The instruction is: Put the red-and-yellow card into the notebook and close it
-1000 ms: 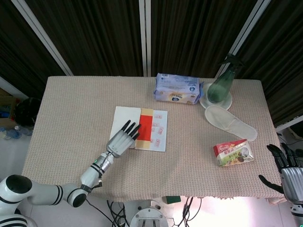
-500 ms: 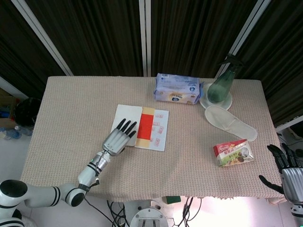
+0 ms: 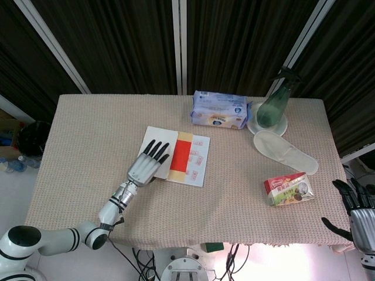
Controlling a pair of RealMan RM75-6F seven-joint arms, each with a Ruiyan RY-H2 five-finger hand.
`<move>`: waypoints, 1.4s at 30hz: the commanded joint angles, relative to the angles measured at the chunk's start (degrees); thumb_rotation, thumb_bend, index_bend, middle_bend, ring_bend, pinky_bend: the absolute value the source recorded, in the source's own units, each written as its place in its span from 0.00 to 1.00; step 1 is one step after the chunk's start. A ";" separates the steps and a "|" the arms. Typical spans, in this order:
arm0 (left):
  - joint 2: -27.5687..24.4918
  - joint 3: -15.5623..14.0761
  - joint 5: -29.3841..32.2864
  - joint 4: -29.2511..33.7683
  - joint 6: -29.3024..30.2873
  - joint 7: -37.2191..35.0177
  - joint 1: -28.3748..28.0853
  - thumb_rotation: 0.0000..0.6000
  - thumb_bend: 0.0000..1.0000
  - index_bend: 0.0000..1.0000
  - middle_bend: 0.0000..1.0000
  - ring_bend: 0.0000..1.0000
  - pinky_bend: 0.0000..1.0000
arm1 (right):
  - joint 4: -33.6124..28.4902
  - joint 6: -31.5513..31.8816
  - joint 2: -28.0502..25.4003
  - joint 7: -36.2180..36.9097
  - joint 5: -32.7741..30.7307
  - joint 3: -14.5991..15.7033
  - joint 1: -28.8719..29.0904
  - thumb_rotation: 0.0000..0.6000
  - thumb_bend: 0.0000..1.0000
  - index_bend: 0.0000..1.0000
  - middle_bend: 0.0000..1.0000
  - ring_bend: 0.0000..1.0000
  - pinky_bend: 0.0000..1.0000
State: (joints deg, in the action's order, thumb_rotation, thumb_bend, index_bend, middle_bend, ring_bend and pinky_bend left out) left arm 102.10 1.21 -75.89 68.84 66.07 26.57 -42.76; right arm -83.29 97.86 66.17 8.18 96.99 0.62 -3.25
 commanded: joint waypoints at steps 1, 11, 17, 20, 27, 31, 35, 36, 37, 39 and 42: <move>3.49 0.38 -5.81 -7.49 5.14 -7.89 1.10 1.00 0.14 0.20 0.00 0.00 0.05 | 0.02 -0.03 0.01 0.00 0.07 -0.02 0.06 1.00 0.07 0.13 0.12 0.01 0.14; 3.75 3.50 -11.74 -9.17 12.88 -12.70 1.09 1.00 0.15 0.20 0.00 0.00 0.05 | 0.26 0.32 0.17 0.27 0.49 0.17 -0.07 1.00 0.07 0.13 0.12 0.01 0.14; 2.10 4.72 -13.47 -4.61 13.76 -11.32 0.60 1.00 0.14 0.20 0.00 0.00 0.05 | 0.96 0.77 0.37 1.06 0.20 0.17 -0.45 1.00 0.07 0.13 0.12 0.01 0.14; 2.03 4.54 -14.21 -2.47 12.51 -10.30 0.02 1.00 0.14 0.20 0.00 0.00 0.05 | 1.32 0.85 0.51 1.37 0.25 0.17 -0.46 1.00 0.07 0.13 0.12 0.01 0.14; 5.57 6.61 -12.66 -2.02 5.02 -5.98 -3.95 1.00 0.14 0.20 0.00 0.00 0.05 | 1.96 0.73 0.98 1.88 0.62 0.26 -0.23 1.00 0.07 0.13 0.12 0.01 0.14; 8.14 8.07 -9.83 -3.74 -0.25 -3.62 -6.06 1.00 0.14 0.20 0.00 0.00 0.05 | 2.74 1.20 1.08 2.90 0.14 0.26 -0.69 1.00 0.07 0.13 0.12 0.01 0.14; 7.44 9.13 -7.57 -2.63 -1.67 -1.31 -5.87 1.00 0.14 0.20 0.00 0.00 0.05 | 3.78 1.42 1.14 4.03 -0.33 0.32 -1.08 1.00 0.07 0.13 0.12 0.01 0.14; 6.55 9.37 -6.92 -1.43 -1.56 -1.19 -5.35 1.00 0.14 0.20 0.00 0.00 0.05 | 3.93 1.27 1.10 4.21 -0.45 0.34 -1.08 1.00 0.07 0.13 0.12 0.01 0.14; 5.37 9.63 -6.08 0.22 -1.45 -1.12 -4.68 1.00 0.14 0.20 0.00 0.00 0.05 | 4.05 1.09 1.04 4.34 -0.53 0.35 -1.03 1.00 0.07 0.13 0.12 0.01 0.14; 1.28 10.12 -3.39 5.72 -1.45 -0.65 -2.57 1.00 0.14 0.20 0.00 0.00 0.05 | 4.13 0.48 0.81 4.31 -0.59 0.36 -0.74 1.00 0.07 0.13 0.12 0.01 0.14; -6.84 10.20 0.71 15.31 -0.62 0.45 1.42 1.00 0.14 0.20 0.00 0.00 0.05 | 3.75 -0.45 0.21 3.78 -0.37 0.33 -0.09 1.00 0.07 0.13 0.12 0.01 0.14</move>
State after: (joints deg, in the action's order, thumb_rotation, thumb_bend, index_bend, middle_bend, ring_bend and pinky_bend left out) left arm 103.15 10.81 -79.80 75.06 64.82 25.81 -45.50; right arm -79.38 97.68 66.60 12.16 96.53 0.96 -3.58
